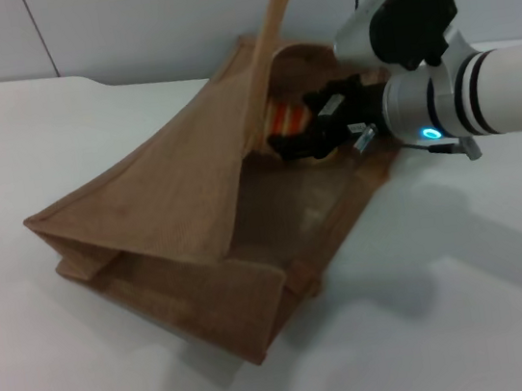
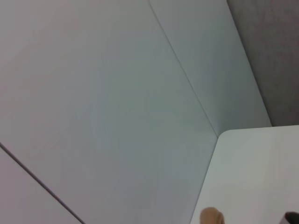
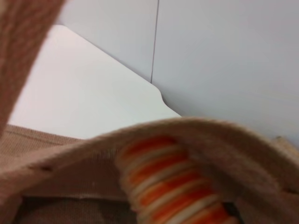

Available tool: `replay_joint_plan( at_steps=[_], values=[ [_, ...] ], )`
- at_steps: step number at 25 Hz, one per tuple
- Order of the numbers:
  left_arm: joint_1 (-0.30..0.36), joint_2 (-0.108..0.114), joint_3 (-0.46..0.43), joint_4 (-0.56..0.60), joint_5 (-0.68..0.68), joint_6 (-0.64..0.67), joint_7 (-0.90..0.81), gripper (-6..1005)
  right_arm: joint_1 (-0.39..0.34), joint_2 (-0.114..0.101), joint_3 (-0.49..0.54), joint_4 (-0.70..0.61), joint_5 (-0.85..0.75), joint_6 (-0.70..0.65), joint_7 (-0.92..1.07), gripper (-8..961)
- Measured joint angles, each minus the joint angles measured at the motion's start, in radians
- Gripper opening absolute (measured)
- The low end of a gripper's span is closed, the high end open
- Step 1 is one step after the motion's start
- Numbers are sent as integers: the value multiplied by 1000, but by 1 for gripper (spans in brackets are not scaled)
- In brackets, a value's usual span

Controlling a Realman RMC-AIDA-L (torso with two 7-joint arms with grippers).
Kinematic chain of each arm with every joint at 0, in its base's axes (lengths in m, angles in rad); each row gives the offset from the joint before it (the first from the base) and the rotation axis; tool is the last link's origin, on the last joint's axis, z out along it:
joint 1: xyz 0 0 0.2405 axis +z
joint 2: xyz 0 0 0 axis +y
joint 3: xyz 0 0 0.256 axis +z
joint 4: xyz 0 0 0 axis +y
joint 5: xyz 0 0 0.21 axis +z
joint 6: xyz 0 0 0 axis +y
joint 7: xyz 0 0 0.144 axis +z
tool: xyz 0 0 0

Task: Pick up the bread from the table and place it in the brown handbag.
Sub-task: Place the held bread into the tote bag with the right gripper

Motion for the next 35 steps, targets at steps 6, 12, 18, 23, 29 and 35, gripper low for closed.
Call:
replay_joint_plan(
  at_steps=[6, 12, 18, 23, 29, 35],
  values=[
    [5, 1, 0, 1, 1, 1, 0, 118, -16, 0, 17, -12, 0, 6, -10, 829],
    [16, 2, -1, 1, 1, 12, 0, 118, -19, -1, 24, -13, 0, 15, -11, 843],
    [16, 3, -2, 1, 2, 12, 0, 118, -19, 1, 41, -10, 1, 15, -12, 857],
    [21, 3, -2, 1, 8, 18, 1, 118, -19, -1, 45, -1, 0, 14, -12, 869],
    [38, 2, -13, 1, 31, 26, 1, 118, -27, -2, 48, 2, -11, 15, -12, 875],
    [46, 2, -15, 1, 37, 26, 0, 118, -35, -2, 63, 2, -30, 21, -10, 879]
  ],
)
